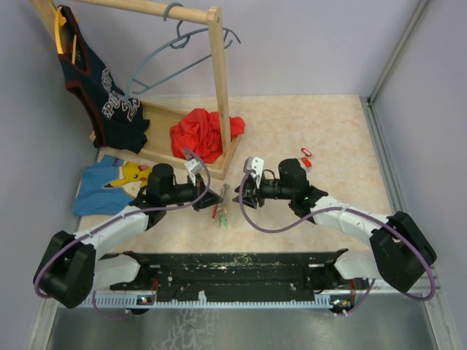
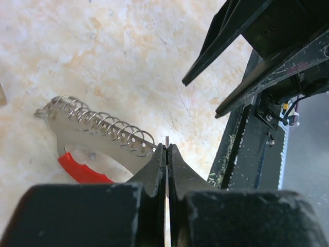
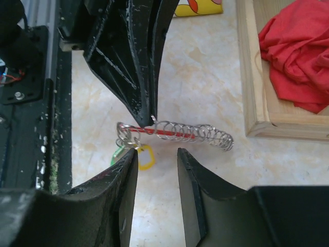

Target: Put the keys on the keyring

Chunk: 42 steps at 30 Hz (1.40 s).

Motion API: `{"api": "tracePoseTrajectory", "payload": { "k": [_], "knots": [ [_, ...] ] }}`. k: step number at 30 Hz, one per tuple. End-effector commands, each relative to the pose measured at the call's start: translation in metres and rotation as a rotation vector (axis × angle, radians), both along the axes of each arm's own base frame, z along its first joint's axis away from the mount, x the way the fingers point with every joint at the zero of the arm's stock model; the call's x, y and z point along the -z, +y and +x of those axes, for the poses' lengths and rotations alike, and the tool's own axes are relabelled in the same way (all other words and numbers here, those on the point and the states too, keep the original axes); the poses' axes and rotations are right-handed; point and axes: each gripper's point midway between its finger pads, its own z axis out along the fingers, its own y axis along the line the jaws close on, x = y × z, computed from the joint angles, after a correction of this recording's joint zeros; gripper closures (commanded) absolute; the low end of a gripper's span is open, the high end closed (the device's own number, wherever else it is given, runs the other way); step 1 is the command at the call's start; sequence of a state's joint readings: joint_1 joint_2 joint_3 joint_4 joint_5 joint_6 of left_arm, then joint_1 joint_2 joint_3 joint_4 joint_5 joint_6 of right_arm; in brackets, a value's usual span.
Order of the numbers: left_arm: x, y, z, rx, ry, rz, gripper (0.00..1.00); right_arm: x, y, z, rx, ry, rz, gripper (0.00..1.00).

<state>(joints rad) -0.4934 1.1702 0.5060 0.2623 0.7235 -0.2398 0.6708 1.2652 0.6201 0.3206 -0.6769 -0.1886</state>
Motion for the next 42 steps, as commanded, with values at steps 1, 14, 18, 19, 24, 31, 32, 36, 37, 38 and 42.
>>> {"api": "tracePoseTrajectory", "payload": {
  "k": [1, 14, 18, 19, 24, 31, 32, 36, 37, 38, 42],
  "knots": [
    [-0.041, -0.01, 0.011, 0.021, -0.254, -0.135, 1.0, -0.034, 0.008, -0.003, -0.024, 0.005, 0.152, 0.65],
    [-0.046, -0.013, -0.013, 0.126, -0.415, -0.289, 1.0, -0.025, 0.015, 0.002, -0.063, 0.024, 0.164, 0.68],
    [-0.045, -0.013, -0.021, 0.157, -0.452, -0.328, 1.0, -0.016, 0.018, 0.002, -0.085, 0.037, 0.157, 0.71],
    [-0.045, -0.013, -0.022, 0.165, -0.459, -0.338, 1.0, -0.013, 0.018, 0.003, -0.087, 0.041, 0.155, 0.72],
    [-0.043, -0.012, -0.028, 0.167, -0.477, -0.374, 1.0, -0.01, 0.021, -0.005, -0.147, 0.05, 0.162, 0.73],
    [-0.041, -0.013, -0.027, 0.163, -0.465, -0.383, 1.0, -0.01, 0.022, -0.014, -0.21, 0.048, 0.165, 0.73],
    [-0.041, -0.012, -0.027, 0.161, -0.467, -0.384, 1.0, -0.01, 0.022, -0.015, -0.213, 0.048, 0.165, 0.73],
    [-0.042, -0.013, -0.027, 0.167, -0.463, -0.387, 1.0, -0.011, 0.023, -0.016, -0.228, 0.048, 0.175, 0.77],
    [-0.042, -0.013, -0.028, 0.17, -0.459, -0.387, 1.0, -0.012, 0.024, -0.016, -0.231, 0.047, 0.179, 0.78],
    [-0.041, -0.013, -0.028, 0.172, -0.457, -0.387, 1.0, -0.013, 0.024, -0.016, -0.231, 0.047, 0.182, 0.8],
    [-0.039, -0.014, -0.03, 0.18, -0.448, -0.388, 1.0, -0.016, 0.025, -0.018, -0.247, 0.042, 0.195, 0.87]
  ]
}}
